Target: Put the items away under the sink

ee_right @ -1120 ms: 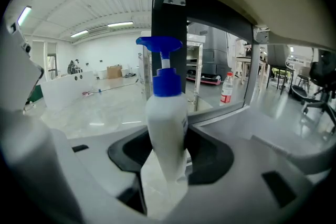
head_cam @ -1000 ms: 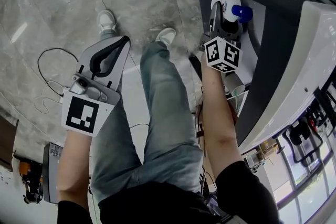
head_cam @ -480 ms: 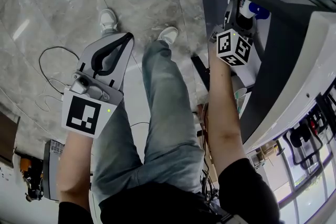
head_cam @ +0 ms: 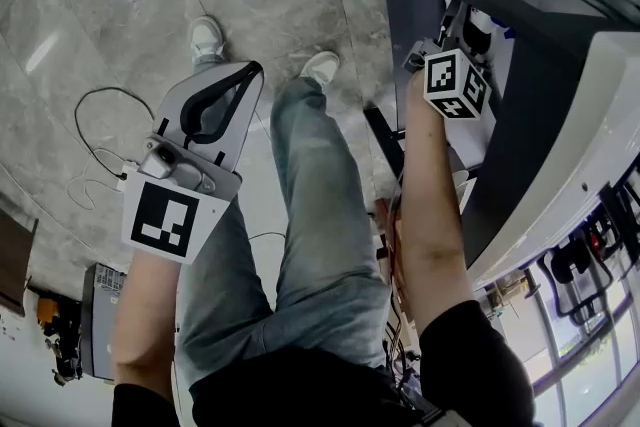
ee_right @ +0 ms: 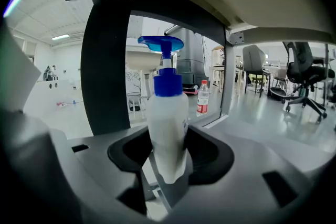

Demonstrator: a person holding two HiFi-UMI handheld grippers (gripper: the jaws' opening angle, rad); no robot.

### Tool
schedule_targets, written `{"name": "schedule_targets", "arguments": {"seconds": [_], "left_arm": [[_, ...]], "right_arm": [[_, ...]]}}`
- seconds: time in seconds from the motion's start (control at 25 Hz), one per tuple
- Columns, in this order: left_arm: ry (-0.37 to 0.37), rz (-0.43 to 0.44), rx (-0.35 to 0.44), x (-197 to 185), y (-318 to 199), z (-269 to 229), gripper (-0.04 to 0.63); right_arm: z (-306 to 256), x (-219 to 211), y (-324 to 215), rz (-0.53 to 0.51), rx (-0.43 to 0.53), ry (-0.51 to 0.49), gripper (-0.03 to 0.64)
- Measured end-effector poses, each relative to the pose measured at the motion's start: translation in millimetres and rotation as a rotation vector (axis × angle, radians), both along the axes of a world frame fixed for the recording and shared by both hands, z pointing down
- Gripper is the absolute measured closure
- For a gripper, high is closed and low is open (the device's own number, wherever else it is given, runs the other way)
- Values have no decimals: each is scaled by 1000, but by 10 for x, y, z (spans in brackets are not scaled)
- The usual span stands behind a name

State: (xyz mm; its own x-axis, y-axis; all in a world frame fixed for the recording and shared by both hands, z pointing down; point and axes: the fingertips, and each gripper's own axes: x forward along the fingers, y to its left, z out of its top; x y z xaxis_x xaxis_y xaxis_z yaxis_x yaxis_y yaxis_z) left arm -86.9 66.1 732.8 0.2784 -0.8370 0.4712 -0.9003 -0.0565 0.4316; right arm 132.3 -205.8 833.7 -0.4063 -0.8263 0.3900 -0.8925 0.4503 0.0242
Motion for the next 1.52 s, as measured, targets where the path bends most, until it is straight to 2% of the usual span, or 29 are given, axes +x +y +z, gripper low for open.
{"name": "schedule_targets", "arguments": {"seconds": [0.2, 0.4, 0.72, 0.92, 1.36, 1.4, 1.48, 1.52], "left_arm": [[-1, -2, -2, 1, -6, 2, 572], [3, 6, -3, 20, 18, 15, 572], [7, 7, -1, -28, 91, 8, 572], [17, 21, 7, -31, 112, -55, 572], [14, 86, 30, -231, 159, -225, 572], [10, 84, 31, -274, 161, -249, 572], [3, 68, 34, -387, 172, -312, 572], [-2, 59, 40, -455, 175, -350, 572]], "right_arm": [[1, 31, -65, 29, -9, -17, 410], [125, 18, -13, 16, -56, 11, 391], [131, 34, 155, 34, -70, 17, 383], [93, 44, 384, 49, -94, 14, 383], [-61, -214, 1125, -28, -163, 44, 385], [-88, -255, 1197, -42, -173, 46, 397], [-167, -349, 1344, -73, -194, 48, 479], [-225, -411, 1408, -91, -200, 45, 496]]}}
